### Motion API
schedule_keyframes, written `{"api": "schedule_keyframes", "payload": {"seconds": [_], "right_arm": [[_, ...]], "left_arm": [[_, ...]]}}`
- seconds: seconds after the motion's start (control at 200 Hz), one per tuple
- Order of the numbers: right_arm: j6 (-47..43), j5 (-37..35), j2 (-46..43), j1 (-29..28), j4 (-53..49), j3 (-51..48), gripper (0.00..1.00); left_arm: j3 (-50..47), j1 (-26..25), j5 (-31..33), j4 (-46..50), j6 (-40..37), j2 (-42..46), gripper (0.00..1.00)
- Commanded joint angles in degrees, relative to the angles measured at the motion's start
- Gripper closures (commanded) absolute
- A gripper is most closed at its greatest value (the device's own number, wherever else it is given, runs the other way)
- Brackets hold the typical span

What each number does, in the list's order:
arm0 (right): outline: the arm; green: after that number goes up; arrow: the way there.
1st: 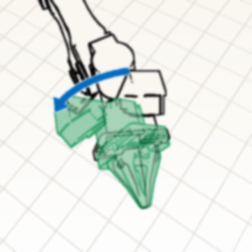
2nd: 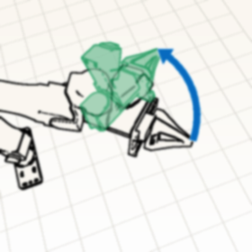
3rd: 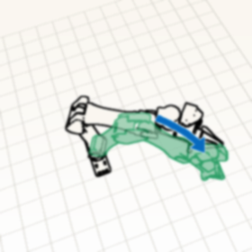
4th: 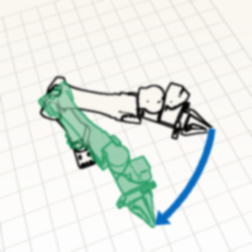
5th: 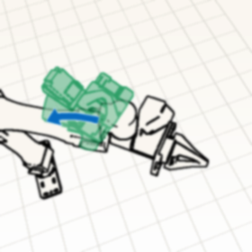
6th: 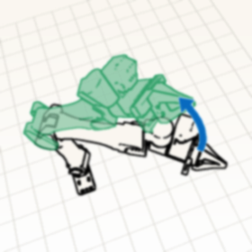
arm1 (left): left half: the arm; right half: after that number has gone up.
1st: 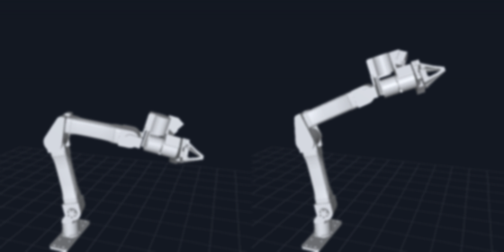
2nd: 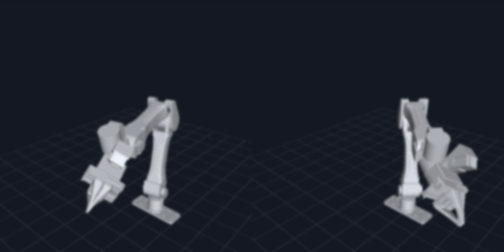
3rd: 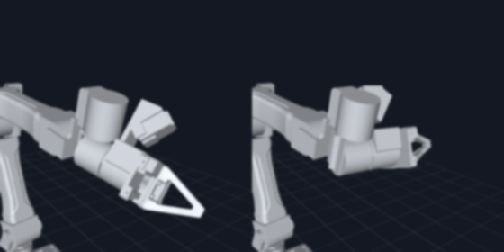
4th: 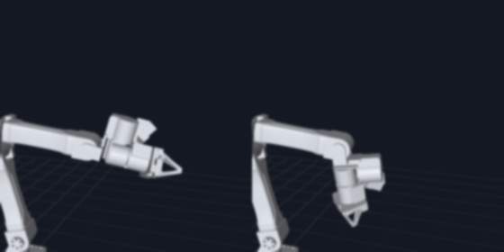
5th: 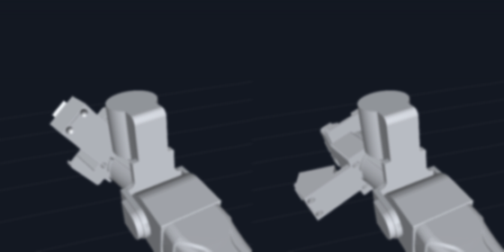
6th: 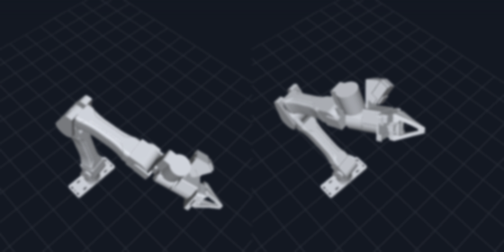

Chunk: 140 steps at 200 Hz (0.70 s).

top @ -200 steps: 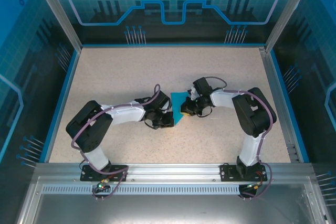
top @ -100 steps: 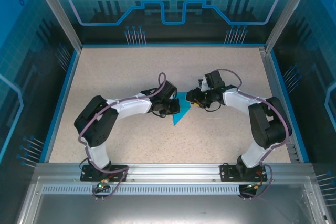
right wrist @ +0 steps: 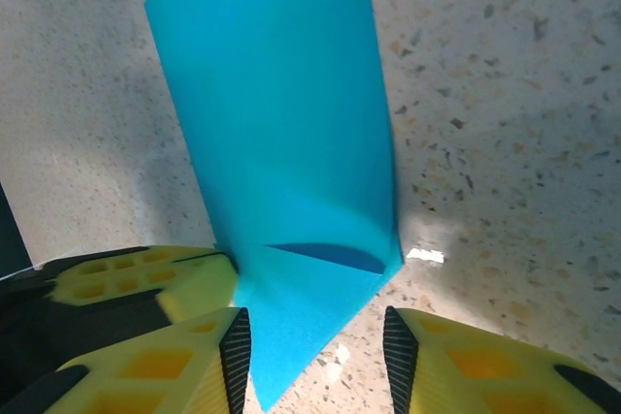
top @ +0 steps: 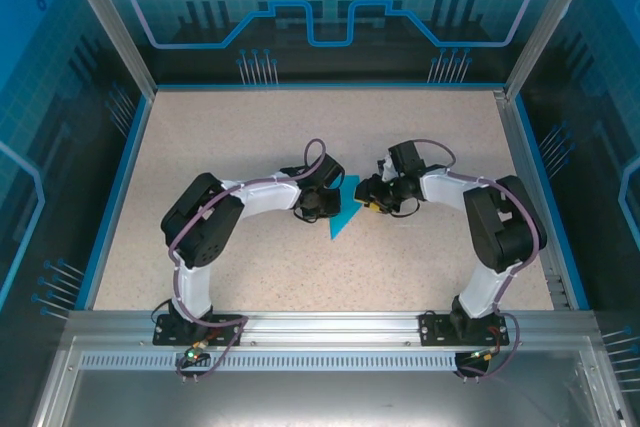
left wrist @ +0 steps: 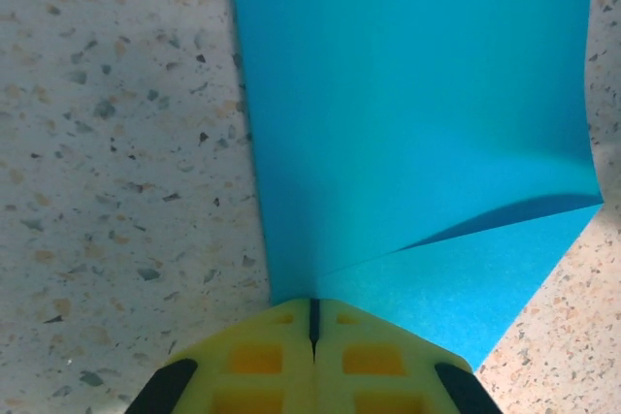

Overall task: Fold a paper plane with a square sheet of paper (pick it up from the middle)
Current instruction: Fourth fold the wing at the center of the table.

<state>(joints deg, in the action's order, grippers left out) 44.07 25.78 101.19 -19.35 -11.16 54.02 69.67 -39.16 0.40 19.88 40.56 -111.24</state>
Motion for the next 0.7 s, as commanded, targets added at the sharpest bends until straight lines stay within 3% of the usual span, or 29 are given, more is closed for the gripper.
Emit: {"api": "schedule_keyframes", "payload": {"seconds": [0.0, 0.695], "right_arm": [[-0.5, 0.9, 1.5, -0.8, -2.6, 2.5, 0.58], [0.2, -2.6, 5.5, -2.2, -6.8, 6.1, 0.61]], "left_arm": [[1.2, 0.3, 1.7, 3.8, 0.9, -1.9, 1.0], [0.4, 0.5, 1.3, 4.3, 1.3, -1.9, 1.0]]}}
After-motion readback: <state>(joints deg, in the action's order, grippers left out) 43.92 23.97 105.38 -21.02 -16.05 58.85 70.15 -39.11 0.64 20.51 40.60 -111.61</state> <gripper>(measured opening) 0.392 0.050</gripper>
